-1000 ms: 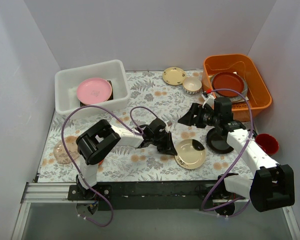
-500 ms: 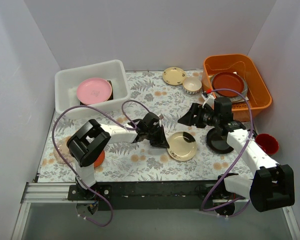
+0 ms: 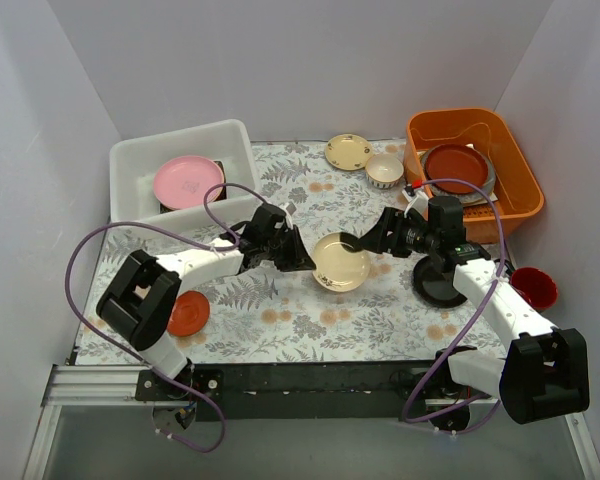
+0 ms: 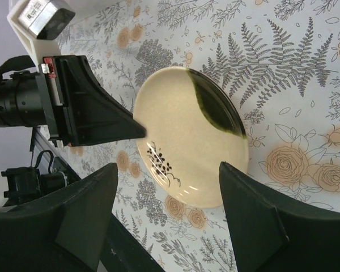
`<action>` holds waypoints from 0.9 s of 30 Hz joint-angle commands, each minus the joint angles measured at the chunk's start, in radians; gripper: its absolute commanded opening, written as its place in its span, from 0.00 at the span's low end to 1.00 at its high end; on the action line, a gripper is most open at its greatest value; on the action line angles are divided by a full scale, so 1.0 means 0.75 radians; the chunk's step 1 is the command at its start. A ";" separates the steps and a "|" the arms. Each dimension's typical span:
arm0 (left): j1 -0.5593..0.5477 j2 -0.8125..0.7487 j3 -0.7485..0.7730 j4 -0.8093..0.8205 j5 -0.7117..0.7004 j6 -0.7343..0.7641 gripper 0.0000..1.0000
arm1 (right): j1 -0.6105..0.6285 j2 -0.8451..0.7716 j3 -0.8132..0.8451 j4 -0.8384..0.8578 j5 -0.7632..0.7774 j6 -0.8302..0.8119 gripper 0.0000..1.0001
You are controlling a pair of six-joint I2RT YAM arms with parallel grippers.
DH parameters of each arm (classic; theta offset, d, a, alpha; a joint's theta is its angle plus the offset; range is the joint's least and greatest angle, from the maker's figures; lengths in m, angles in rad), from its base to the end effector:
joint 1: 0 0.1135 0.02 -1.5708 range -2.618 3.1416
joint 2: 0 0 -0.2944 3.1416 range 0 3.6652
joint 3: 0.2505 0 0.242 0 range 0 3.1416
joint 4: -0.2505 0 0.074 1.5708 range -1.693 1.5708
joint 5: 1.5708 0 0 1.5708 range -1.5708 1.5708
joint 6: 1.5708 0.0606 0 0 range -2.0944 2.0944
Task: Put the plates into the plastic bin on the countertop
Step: Place the plate in the plastic bin.
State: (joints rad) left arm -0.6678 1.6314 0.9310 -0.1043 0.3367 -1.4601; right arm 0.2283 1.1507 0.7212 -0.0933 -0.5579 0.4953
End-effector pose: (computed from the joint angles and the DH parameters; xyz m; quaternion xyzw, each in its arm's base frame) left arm 0.2598 -0.2304 0.2076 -0.2951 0.8678 -0.3976 0.0430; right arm 0.2331 0.0871 0.2766 -0.0257 0.8433 0.3932 0.3655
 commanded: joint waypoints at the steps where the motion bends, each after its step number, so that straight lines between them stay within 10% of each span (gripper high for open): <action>1: 0.070 -0.101 0.057 -0.075 0.009 0.055 0.00 | -0.006 -0.029 -0.017 0.067 -0.029 0.004 0.80; 27: 0.741 -0.232 0.401 -0.233 0.181 0.104 0.00 | -0.006 -0.013 -0.015 0.061 -0.044 -0.008 0.81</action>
State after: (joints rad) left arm -0.1867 1.5085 1.1599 -0.2886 0.4099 -1.3769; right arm 0.2283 1.1511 0.7094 -0.0765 -0.5766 0.4973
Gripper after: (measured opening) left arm 0.040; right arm 0.807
